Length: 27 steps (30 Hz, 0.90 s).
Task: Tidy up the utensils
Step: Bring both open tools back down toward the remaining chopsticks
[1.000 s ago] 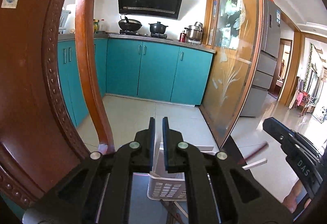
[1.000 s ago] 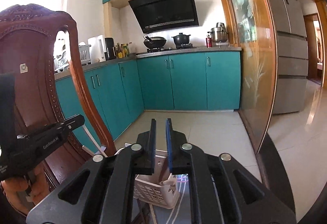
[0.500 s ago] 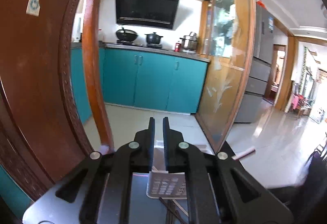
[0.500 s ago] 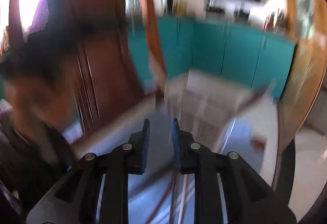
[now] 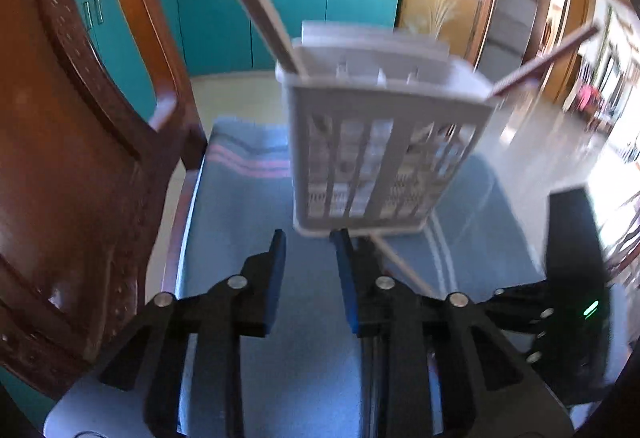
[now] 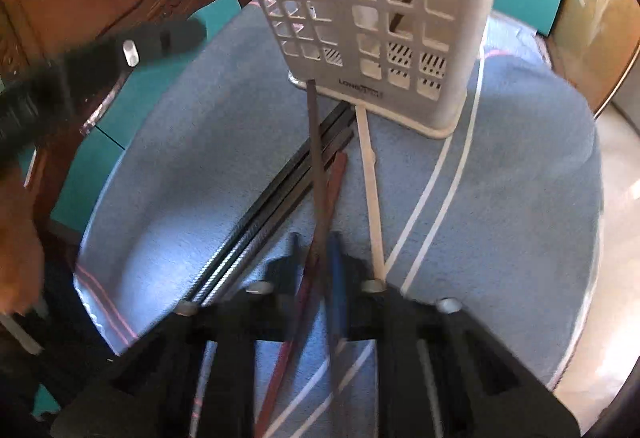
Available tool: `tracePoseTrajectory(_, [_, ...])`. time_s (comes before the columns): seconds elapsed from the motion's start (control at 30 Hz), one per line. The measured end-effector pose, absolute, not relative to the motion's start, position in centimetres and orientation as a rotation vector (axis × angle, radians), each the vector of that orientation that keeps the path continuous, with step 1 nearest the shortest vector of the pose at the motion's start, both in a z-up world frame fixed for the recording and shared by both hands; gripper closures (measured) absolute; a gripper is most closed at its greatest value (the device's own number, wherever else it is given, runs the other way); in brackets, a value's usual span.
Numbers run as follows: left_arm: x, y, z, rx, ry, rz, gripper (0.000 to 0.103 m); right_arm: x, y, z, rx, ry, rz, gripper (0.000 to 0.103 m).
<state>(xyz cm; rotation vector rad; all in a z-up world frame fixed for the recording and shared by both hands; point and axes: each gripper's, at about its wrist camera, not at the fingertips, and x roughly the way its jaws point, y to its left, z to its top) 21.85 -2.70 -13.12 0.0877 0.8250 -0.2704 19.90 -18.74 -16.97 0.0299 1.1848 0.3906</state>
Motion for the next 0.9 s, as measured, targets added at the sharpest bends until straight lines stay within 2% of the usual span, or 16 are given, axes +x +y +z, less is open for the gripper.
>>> tracePoseTrajectory(0.33, [23.3, -2.5, -16.3, 0.064, 0.977, -0.279, 0.073, 20.2, -23.2, -14.4, 0.146, 1.187, 0.384, 0.097])
tracePoseTrajectory(0.5, [23.1, -3.5, -18.1, 0.068, 1.035, -0.328, 0.073, 20.3, -26.8, -16.0, 0.169, 1.247, 0.262, 0.096])
tracePoseTrajectory(0.9, [21.8, -5.8, -21.2, 0.117, 1.083, -0.383, 0.072, 20.8, -24.6, -14.9, 0.128, 1.186, 0.222, 0.095])
